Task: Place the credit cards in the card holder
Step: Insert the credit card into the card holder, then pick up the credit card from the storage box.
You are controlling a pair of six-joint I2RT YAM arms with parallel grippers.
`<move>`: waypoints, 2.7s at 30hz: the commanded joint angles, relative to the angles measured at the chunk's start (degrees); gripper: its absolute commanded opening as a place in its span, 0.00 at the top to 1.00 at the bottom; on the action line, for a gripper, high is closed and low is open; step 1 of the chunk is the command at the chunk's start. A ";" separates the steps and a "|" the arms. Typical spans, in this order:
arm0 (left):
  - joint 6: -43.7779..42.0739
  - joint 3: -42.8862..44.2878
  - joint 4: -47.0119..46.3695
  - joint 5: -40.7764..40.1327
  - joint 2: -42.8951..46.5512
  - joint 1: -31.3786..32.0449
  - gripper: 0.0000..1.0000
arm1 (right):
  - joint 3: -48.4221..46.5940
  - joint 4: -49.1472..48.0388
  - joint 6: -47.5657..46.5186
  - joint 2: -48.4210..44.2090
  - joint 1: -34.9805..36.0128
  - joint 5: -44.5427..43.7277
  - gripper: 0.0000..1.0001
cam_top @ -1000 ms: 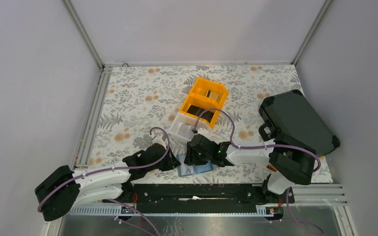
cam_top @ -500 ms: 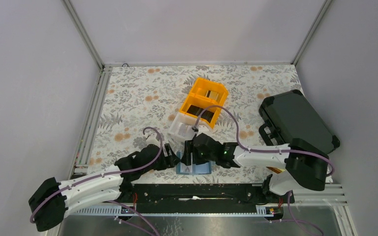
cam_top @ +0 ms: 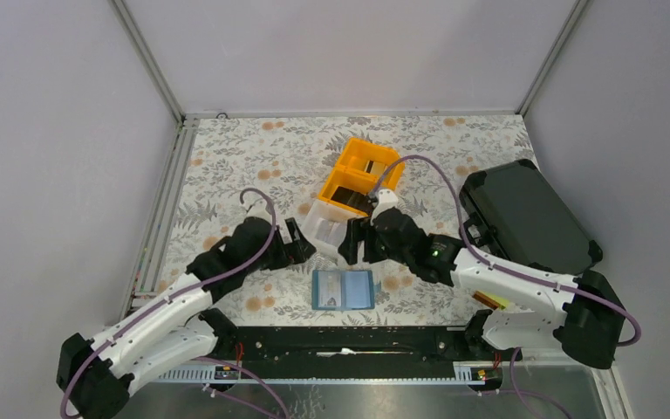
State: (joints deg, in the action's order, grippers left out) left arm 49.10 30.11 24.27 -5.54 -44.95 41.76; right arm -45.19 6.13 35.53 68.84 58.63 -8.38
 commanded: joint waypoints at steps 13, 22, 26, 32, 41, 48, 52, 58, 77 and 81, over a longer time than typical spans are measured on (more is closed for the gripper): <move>-21.49 25.34 6.28 15.92 -29.98 -16.99 0.15 | -3.97 -9.75 -0.44 11.18 -13.86 8.21 0.35; -27.98 33.50 10.60 13.03 -39.62 -17.06 0.33 | -11.78 -7.87 -2.83 22.62 -13.51 4.80 0.31; -28.62 34.41 10.62 14.36 -41.62 -17.06 0.36 | -14.72 -4.23 -1.31 26.55 -12.76 1.21 0.30; -28.00 32.84 8.17 19.40 -42.75 -16.99 0.41 | -16.31 -0.43 3.60 30.15 -12.54 -1.97 0.28; -26.34 31.33 6.31 25.13 -43.51 -16.31 0.54 | -21.19 6.35 8.87 35.59 -11.96 -7.56 0.25; -26.66 31.13 6.31 24.42 -43.84 -14.45 0.59 | -27.38 13.51 10.43 40.49 -10.82 -14.28 0.13; -26.69 31.22 6.31 24.38 -43.94 -13.43 0.61 | -28.72 15.38 10.91 42.16 -10.11 -17.31 0.11; -26.52 31.14 6.31 25.04 -43.95 -13.11 0.62 | -28.73 15.60 10.70 44.29 -9.51 -19.48 0.20; -27.35 31.12 6.49 21.76 -40.19 -12.76 0.63 | -28.38 13.59 11.33 38.10 -9.41 -19.91 0.58; -27.65 31.23 6.58 20.80 -39.58 -12.75 0.63 | -28.68 13.59 11.14 36.24 -9.41 -20.09 0.61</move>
State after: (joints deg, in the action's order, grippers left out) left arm 22.41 61.25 32.84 16.84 -87.44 28.80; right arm -72.99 19.51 46.35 109.58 48.93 -25.91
